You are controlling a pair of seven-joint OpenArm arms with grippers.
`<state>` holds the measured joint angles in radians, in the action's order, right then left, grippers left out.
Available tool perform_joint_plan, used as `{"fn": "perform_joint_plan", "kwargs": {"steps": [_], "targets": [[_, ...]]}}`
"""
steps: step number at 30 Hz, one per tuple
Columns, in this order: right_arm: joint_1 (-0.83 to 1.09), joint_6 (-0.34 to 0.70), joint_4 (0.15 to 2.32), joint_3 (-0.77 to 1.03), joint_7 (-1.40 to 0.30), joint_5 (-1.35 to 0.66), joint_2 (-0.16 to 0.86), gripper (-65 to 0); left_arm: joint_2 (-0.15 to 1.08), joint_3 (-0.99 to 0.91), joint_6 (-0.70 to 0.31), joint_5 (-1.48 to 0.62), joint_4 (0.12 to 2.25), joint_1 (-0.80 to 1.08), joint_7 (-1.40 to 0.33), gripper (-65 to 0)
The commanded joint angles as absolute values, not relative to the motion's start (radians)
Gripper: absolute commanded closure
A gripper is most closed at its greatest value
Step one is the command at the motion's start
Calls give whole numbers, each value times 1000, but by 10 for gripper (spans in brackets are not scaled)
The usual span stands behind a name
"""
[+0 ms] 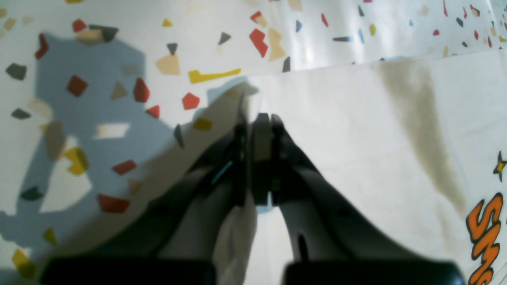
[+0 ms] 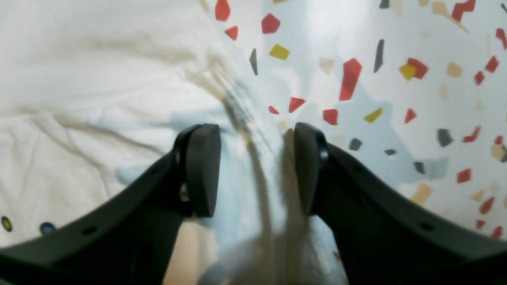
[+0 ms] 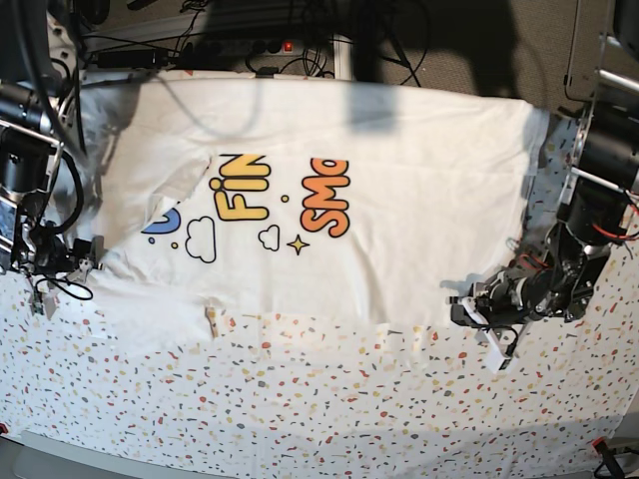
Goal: Fold the T-shirt properly
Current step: 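Hold the shirt's side edges with both grippers and pull them apart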
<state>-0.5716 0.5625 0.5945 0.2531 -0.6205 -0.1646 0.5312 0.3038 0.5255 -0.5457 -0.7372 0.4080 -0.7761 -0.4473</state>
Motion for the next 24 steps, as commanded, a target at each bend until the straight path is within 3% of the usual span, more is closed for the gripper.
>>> {"fn": "perform_joint_plan", "kwargs": {"steps": [1,3,6,9,11,19,24], "targets": [[-598,585,606,255,-618,-193,547,-303,310,523,-550,-752,422,-815,-424,0],[-598,598,606,255,-630,-191,546,-302,311,523,-550,-752,422,-815,-425,0],[-596,599,606,255,-644,-191,549,-239,311,523,-550,-752,422,-815,-425,0],[-596,599,606,255,-648,-191,549,-123,310,523,-550,-752,422,-815,-425,0],[-596,599,606,255,-647,-191,549,-13,311,523,-550,-751,422,-815,-425,0],[-645,599,609,255,-617,-192,549,0,311,522,-548,-609,467,-817,-424,0],[-712,599,609,255,-617,-191,549,0,310,523,-444,-587,540,-833,-427,0]]}}
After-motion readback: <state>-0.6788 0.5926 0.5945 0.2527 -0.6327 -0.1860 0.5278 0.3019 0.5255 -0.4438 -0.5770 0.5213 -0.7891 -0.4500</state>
